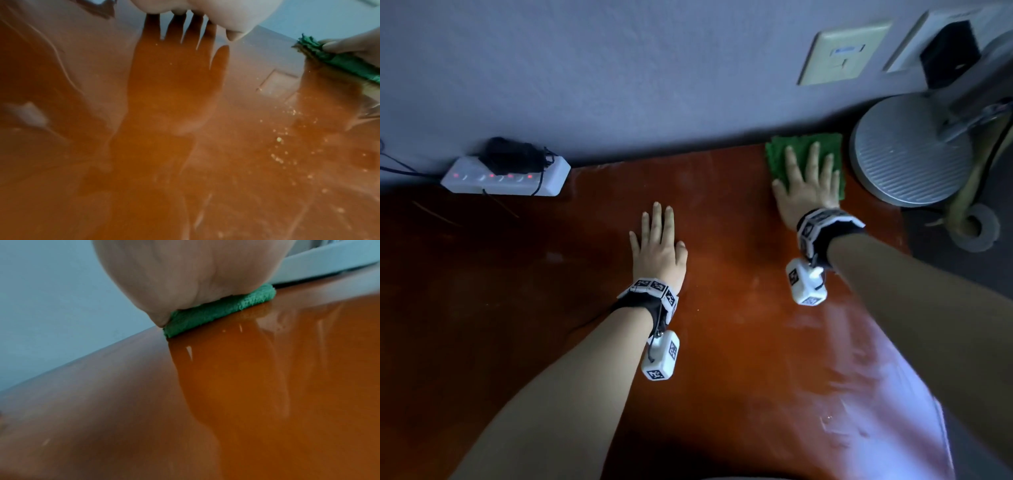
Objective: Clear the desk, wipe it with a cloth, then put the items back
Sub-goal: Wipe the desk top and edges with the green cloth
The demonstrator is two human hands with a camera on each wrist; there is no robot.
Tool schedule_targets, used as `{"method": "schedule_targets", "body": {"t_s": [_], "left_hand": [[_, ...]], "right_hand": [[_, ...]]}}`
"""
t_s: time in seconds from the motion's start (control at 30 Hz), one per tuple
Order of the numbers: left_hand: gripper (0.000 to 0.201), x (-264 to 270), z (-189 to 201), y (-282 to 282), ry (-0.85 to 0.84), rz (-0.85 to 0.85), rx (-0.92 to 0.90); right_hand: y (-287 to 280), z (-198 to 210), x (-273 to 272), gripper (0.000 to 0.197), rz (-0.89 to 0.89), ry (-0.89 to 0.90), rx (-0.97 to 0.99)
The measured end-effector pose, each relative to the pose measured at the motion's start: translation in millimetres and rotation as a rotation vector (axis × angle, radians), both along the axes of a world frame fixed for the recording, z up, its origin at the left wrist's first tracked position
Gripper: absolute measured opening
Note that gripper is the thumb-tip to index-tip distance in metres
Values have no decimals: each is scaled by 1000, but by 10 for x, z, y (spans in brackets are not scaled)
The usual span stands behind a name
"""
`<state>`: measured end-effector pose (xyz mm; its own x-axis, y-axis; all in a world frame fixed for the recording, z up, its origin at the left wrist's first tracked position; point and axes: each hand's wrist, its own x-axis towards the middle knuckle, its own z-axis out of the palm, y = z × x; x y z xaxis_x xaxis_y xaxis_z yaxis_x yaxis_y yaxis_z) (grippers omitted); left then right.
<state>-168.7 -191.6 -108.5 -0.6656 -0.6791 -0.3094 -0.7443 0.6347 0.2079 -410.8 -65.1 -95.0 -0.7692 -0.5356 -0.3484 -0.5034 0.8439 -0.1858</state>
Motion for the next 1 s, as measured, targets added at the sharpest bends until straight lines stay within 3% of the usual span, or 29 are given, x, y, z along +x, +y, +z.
{"method": "schedule_targets", "body": {"t_s": [0.13,0.33,0.43,0.53,0.73,0.9,1.0], "left_hand": [[63,78,23,-105,11,-61,2],[61,203,-21,-256,15,-128,-38],[59,252,-27,-284,8,-90,-35],[63,300,11,-307,26,-72,-26],[65,355,23,-334,30,-103,-25],[64,444,23,-474,49,-155,-2],[63,602,10,-654,71,-99,-11]], "right_hand": [[-403,8,6,68,-96,-15,18],[-971,102,1076,63,471,-103,3],[-963,84,1230,59,543,-153,7],[-859,57,820,59,463,-117,14],[-262,64,-18,61,34,-67,14],[-556,36,237,65,-142,-25,18],[-1010,32,613,66,-35,-29,19]]}}
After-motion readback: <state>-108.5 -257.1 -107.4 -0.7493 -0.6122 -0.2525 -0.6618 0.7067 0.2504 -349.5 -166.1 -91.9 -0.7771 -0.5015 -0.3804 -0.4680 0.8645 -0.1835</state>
